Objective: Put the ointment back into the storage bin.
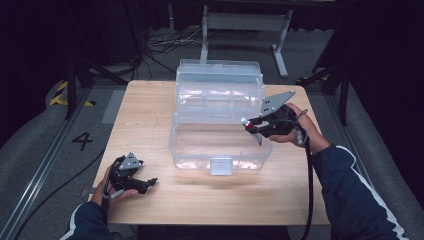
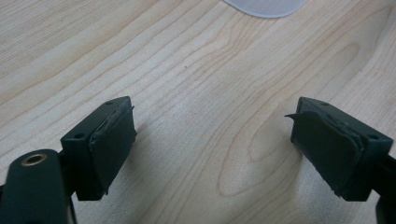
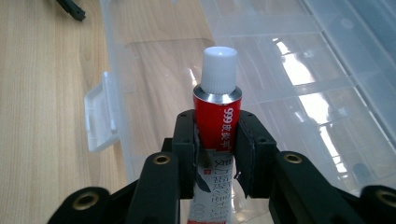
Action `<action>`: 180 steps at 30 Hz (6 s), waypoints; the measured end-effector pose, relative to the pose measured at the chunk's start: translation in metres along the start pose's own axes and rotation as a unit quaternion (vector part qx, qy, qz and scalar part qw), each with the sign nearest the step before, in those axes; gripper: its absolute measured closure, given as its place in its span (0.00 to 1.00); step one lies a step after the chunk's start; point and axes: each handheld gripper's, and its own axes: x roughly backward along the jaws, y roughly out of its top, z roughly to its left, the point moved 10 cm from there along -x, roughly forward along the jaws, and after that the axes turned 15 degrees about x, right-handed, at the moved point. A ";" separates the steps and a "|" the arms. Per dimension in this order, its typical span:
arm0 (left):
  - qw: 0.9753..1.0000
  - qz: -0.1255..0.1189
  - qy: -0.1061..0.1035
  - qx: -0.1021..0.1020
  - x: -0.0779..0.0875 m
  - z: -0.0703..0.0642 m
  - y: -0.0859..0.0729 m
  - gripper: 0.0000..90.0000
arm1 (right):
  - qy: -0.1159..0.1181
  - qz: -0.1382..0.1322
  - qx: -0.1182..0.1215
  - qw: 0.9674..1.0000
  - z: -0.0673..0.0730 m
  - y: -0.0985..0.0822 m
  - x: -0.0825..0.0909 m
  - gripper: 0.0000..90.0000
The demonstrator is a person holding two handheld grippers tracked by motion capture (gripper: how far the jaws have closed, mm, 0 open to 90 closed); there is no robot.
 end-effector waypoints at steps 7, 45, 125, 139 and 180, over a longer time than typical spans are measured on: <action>1.000 0.000 0.000 0.000 0.000 0.000 0.000 0.16 | 0.024 0.023 0.002 0.999 0.007 -0.008 -0.018 0.79; 1.000 0.000 0.000 0.000 0.000 0.000 0.000 0.16 | 0.158 0.170 0.014 0.973 0.033 -0.037 -0.085 0.79; 0.999 0.016 0.033 0.011 0.006 -0.004 0.010 0.19 | -0.077 0.009 -0.037 0.996 -0.016 -0.040 -0.001 0.46; 0.997 -0.015 0.038 -0.060 0.029 -0.046 0.062 0.23 | -0.136 -0.031 -0.067 0.988 -0.067 -0.026 0.031 0.44; 0.970 0.128 -0.026 -0.207 -0.023 -0.109 0.115 0.76 | -0.065 0.072 -0.074 0.993 -0.118 -0.013 -0.043 0.77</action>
